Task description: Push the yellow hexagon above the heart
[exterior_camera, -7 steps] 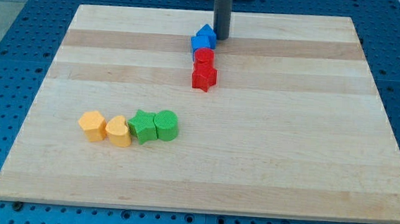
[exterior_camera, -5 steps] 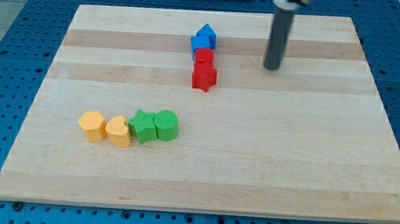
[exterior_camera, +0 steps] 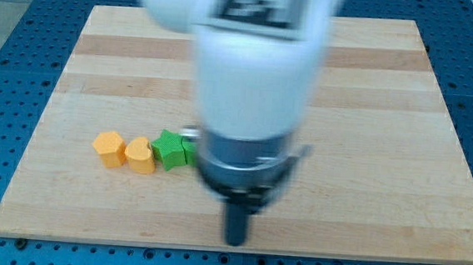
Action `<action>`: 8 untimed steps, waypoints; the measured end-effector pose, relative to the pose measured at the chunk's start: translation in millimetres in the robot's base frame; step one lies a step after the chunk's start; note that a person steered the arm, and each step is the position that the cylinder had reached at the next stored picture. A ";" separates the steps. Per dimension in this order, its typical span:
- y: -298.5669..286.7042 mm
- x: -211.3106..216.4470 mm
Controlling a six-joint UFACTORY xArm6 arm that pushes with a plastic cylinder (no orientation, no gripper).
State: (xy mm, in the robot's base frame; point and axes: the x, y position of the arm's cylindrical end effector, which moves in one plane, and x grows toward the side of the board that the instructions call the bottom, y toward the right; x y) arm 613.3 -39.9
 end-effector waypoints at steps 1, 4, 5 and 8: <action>-64.8 -18.2; -152.4 -90.8; -152.4 -118.4; -149.5 -189.8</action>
State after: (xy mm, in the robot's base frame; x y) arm 423.5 -189.4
